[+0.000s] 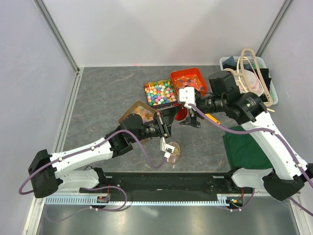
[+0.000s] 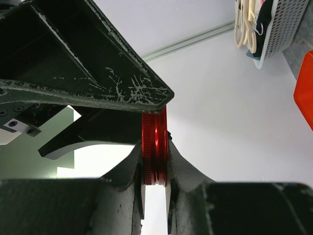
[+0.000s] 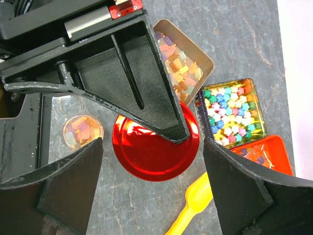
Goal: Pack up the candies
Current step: Pick up the bottle lid at the center of the board.
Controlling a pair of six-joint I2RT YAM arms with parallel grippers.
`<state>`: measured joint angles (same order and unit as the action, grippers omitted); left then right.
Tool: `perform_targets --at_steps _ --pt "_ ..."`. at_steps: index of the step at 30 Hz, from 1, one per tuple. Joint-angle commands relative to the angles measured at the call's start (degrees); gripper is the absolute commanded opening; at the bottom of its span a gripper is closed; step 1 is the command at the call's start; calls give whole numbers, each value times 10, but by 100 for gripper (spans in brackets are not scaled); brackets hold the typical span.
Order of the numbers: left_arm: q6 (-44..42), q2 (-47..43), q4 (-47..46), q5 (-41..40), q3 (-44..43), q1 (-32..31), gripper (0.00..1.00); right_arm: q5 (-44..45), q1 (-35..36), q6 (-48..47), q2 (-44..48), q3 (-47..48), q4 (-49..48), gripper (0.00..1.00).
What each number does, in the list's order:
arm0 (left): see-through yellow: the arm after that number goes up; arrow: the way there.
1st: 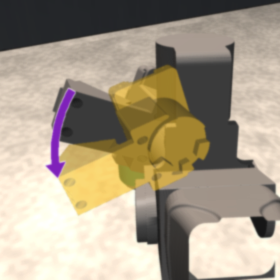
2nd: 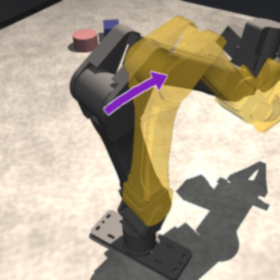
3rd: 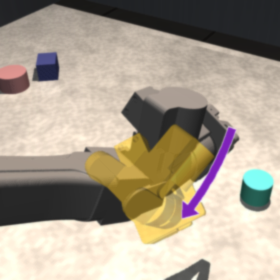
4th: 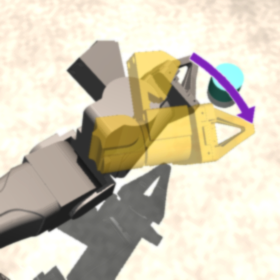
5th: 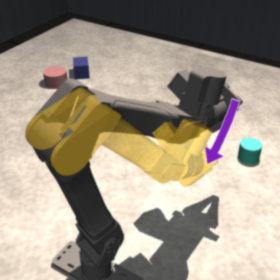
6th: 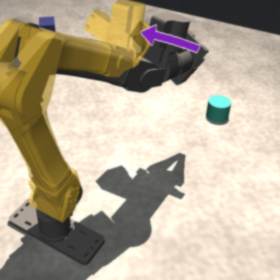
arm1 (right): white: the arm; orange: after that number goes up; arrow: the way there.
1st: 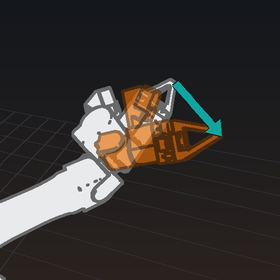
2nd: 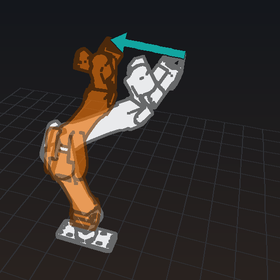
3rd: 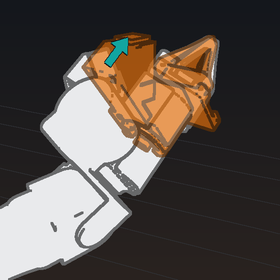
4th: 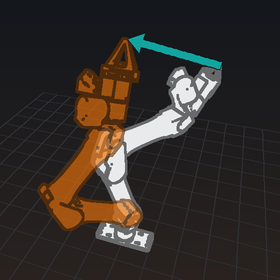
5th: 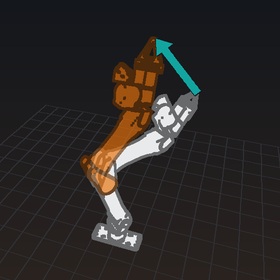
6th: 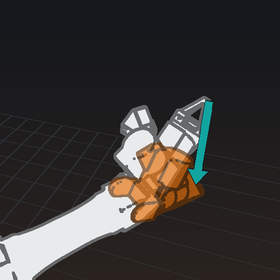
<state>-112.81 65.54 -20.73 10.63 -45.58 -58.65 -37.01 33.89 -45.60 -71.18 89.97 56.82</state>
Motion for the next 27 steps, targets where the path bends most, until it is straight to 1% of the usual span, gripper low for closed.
perform_targets --at_steps 1,8,11,12,14,15,17,19,21,23,25,26,27 --pt "-7 -1 -21 2 -18 -6 2 -3 -2 5 11 27 -17 89" --pt "-4 1 -22 -3 -18 -8 2 -2 -1 4 6 27 -22 88" --pt "-2 0 -21 -3 -20 -9 2 -3 -2 6 7 22 -26 82" --pt "-1 1 -22 -4 -21 -9 2 -5 -1 6 6 22 -26 78" --pt "0 2 -21 -4 -21 -10 2 -5 -1 3 5 22 -26 77" --pt "1 3 -22 -5 -23 -11 2 -4 -2 4 5 20 -26 74" --pt "5 6 -22 -6 -24 -11 2 -4 -2 3 5 20 -27 72" --pt "5 6 -21 -11 -28 -11 2 -4 -1 3 5 18 -27 63" --pt "9 9 -21 -16 -29 -11 3 -3 -1 3 5 16 -26 59" --pt "18 11 -23 -20 -34 -11 9 1 -1 3 5 16 -26 58" --pt "28 13 -23 -33 -44 -12 24 5 -2 3 6 15 -27 58" --pt "38 12 -22 -44 -47 -11 33 7 -1 3 7 14 -27 58" --pt "44 12 -21 -49 -54 -11 50 9 -1 3 7 13 -28 57"
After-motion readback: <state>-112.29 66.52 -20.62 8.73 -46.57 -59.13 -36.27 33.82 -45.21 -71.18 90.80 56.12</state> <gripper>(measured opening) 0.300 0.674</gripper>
